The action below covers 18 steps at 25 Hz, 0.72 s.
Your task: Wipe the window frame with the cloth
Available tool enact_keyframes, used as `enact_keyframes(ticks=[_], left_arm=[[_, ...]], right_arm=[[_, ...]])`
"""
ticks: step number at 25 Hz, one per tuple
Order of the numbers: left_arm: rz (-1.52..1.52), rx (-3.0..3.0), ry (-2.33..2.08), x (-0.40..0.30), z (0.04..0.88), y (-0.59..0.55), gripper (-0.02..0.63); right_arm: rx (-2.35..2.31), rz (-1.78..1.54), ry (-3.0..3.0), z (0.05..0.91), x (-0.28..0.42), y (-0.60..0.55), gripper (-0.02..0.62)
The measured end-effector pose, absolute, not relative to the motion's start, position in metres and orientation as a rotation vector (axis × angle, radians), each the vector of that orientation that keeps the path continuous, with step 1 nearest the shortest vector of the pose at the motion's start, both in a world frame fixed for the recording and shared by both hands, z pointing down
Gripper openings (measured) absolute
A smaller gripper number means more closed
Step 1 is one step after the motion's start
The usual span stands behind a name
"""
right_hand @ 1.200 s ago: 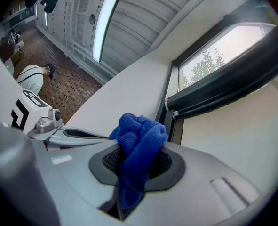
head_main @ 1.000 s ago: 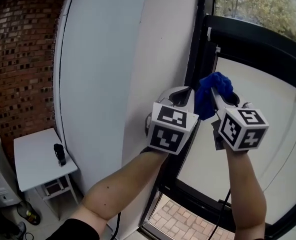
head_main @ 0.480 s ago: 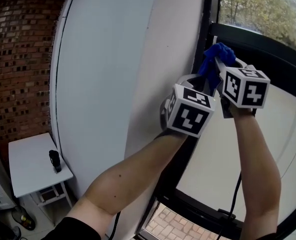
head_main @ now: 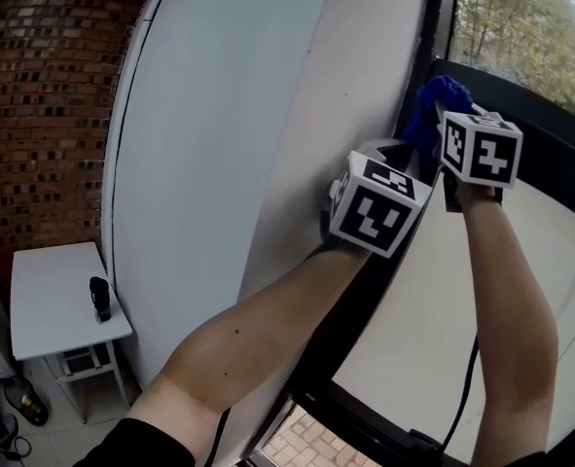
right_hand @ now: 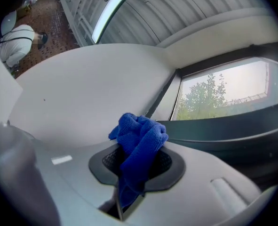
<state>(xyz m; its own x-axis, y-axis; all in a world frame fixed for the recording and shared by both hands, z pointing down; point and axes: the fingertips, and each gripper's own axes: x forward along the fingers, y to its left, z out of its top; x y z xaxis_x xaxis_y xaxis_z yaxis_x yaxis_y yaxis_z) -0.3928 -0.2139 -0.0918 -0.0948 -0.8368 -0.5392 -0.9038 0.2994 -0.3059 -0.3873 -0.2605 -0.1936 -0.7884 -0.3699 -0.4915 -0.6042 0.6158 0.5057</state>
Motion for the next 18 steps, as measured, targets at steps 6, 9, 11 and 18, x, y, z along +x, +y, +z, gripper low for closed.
enact_keyframes(ticks=[6, 9, 11, 18], left_arm=[[0.158, -1.538, 1.925, -0.388, -0.1, -0.215, -0.008], [0.13, -1.525, 1.935, -0.389, -0.097, -0.221, -0.008], [0.123, -1.53, 1.933, -0.386, -0.095, -0.225, -0.008], [0.119, -1.57, 1.919, -0.371, -0.092, -0.239, -0.008]], right_arm=[[-0.847, 1.047, 2.47, -0.203, -0.393, -0.257, 0.084], [-0.848, 1.062, 2.475, -0.202, -0.397, -0.259, 0.084], [-0.861, 1.104, 2.471, -0.202, -0.398, -0.26, 0.084], [-0.927, 1.171, 2.445, -0.203, -0.383, -0.264, 0.084]])
